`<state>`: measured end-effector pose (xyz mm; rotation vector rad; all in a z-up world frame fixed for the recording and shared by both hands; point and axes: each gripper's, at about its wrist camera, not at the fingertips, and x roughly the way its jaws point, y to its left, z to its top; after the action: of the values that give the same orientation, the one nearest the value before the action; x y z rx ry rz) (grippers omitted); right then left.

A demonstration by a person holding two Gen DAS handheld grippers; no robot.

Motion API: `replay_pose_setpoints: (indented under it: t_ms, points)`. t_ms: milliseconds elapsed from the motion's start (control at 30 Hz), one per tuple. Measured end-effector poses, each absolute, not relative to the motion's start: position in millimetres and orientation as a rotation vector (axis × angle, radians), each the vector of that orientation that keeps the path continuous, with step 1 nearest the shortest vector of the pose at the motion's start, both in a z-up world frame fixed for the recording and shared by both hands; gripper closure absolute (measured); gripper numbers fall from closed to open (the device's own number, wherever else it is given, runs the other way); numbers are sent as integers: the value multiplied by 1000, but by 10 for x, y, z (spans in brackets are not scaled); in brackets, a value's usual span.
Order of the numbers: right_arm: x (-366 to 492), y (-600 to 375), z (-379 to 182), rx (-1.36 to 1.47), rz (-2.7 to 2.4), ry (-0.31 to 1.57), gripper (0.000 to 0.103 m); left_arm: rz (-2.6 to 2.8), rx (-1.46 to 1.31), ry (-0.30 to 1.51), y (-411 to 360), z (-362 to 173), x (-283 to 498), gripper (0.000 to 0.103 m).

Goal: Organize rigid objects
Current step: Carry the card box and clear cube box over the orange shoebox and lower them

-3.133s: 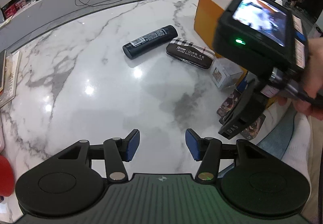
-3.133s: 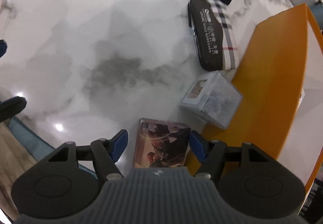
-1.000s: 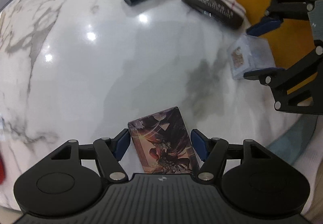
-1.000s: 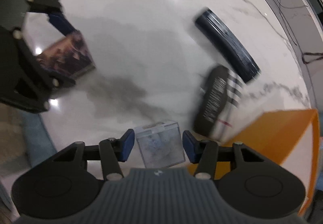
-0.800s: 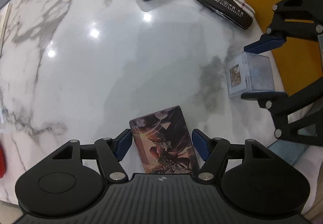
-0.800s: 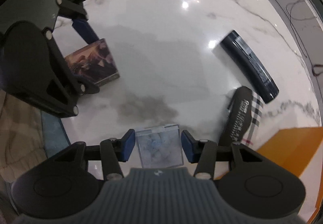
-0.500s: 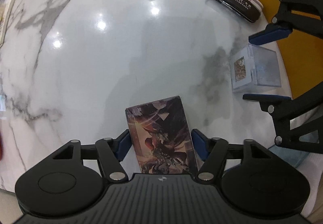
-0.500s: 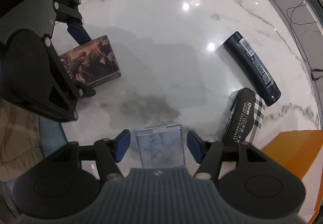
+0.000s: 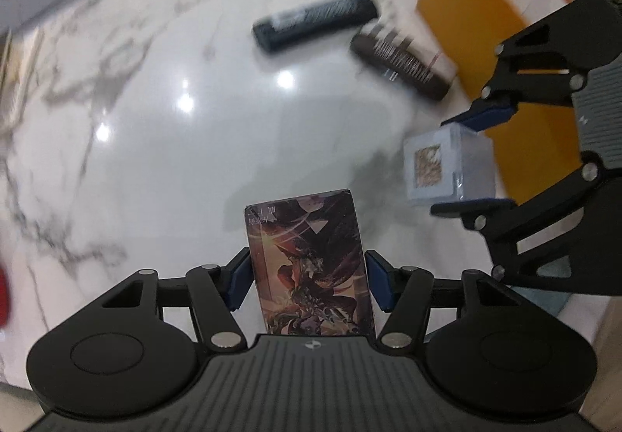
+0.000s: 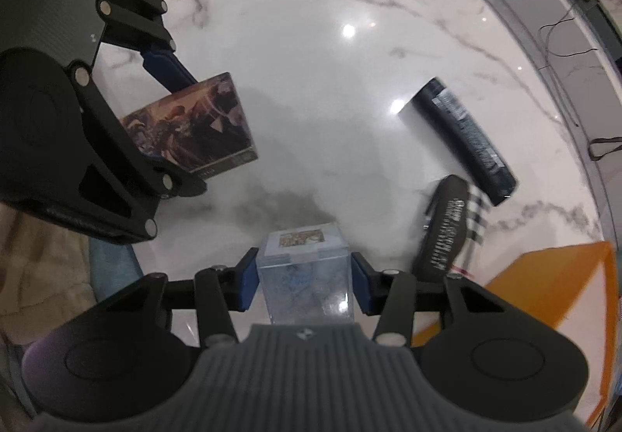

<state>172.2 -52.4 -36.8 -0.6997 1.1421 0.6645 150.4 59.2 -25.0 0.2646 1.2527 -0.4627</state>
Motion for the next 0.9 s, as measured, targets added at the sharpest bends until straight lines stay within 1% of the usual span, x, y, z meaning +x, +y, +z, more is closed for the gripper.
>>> replay_pose_setpoints:
  t_ms: [233,367,500,700,900]
  points:
    - [1539,-812,174,-668,613,1051,55,-524,269,1123,314,309,1414,34]
    - [1407,-1077,474,-674,563,1021,55,-592,274,1053,-13,590,1374,34]
    - [1290,-1439,615,-700,498,1035,55,-672,290,999,-420,777,1304,34]
    - [1235,-2034,488,-739,389,1098,54,-783,342,957,-1088,843,1271,34]
    - [1316,-2497,126,-776,338,1162,54,-829,386,950,-1591,659,1412,34]
